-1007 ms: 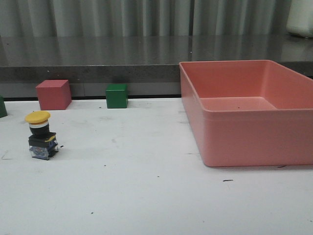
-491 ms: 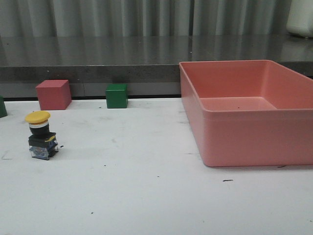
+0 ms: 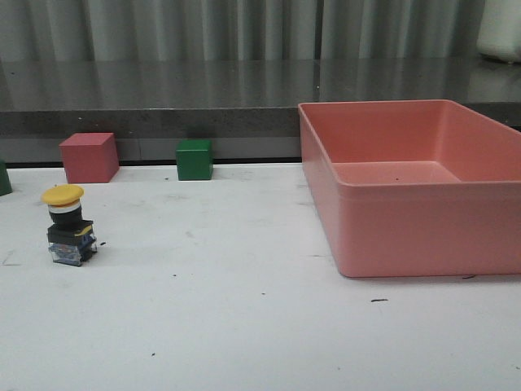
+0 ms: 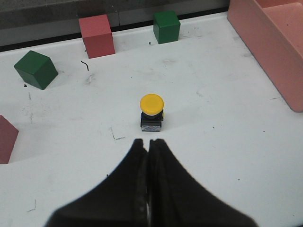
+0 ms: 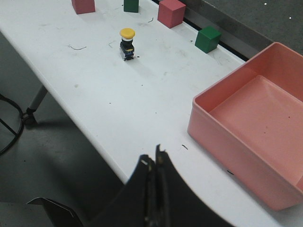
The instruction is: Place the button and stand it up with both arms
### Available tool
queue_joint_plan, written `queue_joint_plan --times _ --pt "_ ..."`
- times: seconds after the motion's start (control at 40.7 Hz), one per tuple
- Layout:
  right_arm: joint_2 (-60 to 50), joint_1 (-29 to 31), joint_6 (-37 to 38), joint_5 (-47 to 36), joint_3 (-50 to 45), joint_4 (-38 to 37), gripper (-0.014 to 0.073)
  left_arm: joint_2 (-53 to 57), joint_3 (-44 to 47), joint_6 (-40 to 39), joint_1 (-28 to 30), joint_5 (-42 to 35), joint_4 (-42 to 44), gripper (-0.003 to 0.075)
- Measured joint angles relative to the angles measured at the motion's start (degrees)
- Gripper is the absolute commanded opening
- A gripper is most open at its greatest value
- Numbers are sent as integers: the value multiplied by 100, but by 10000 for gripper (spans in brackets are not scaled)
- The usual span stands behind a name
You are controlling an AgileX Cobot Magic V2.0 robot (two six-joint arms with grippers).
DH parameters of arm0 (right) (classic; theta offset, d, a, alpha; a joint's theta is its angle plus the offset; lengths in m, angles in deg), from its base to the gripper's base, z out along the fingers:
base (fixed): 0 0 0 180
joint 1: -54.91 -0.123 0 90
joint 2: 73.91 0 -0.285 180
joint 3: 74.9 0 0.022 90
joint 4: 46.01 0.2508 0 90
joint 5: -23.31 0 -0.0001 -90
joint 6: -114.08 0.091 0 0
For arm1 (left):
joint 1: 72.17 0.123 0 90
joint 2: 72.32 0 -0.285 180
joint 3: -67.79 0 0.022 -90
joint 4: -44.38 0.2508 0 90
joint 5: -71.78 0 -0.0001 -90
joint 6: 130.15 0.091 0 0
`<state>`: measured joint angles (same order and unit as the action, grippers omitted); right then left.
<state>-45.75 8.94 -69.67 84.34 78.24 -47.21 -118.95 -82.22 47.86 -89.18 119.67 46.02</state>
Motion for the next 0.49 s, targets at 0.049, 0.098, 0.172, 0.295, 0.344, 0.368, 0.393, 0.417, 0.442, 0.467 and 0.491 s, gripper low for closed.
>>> queue_joint_plan --times 0.049,0.098,0.172,0.295,0.344,0.368,0.393,0.417,0.442,0.467,0.491 --pt "0 0 0 0 0 0 -118 0 0 0 0 0 0 -20" --pt "0 0 0 0 0 0 -118 0 0 0 0 0 0 -20" --pt "0 0 0 0 0 0 -118 0 0 0 0 0 0 -20" --pt "0 0 0 0 0 0 -118 196 168 0 33 -201 -17 -20" --pt "0 0 0 0 0 0 -118 351 314 0 119 -338 -37 -20" --pt "0 0 0 0 0 0 -118 462 420 0 189 -438 -50 -20" --pt "0 0 0 0 0 0 -118 558 514 0 250 -526 -50 -20" --pt "0 0 0 0 0 0 -118 663 619 0 317 -616 -38 -20" --pt "0 0 0 0 0 0 -118 817 778 0 414 -756 -38 -20" --pt "0 0 0 0 0 0 -118 941 913 0 516 -867 -23 -20" --pt "0 0 0 0 0 0 -118 1115 1109 0 593 -1041 -23 -20"
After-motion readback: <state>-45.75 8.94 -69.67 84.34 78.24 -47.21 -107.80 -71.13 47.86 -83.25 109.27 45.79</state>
